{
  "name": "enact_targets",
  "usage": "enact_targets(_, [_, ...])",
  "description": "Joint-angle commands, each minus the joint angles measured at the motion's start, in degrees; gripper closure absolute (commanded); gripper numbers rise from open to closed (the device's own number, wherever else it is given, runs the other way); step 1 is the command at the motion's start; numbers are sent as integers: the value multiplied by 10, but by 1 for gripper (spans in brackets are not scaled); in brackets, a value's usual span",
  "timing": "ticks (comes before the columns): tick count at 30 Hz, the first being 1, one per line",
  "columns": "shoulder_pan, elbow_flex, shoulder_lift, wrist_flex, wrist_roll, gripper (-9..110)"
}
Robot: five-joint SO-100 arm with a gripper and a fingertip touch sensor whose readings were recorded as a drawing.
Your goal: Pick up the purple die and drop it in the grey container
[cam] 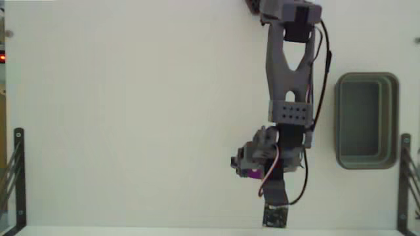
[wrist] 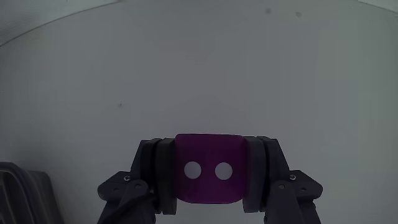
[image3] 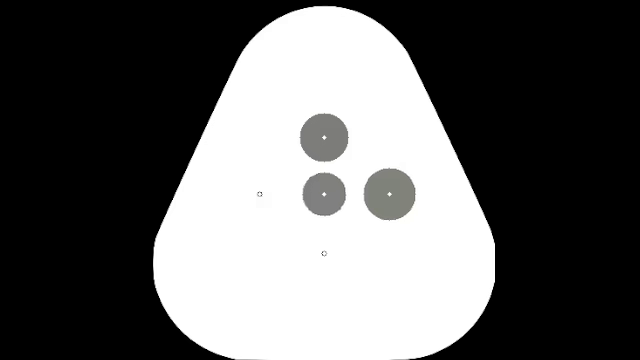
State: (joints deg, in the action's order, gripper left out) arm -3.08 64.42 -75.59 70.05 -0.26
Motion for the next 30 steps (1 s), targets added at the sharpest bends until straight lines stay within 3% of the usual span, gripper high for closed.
enact_targets(1, [-1,-72,-12,39,3,44])
enact_targets(16, [-1,-375,89,241,3,44])
enact_targets(30, [-1,-363,85,233,3,44])
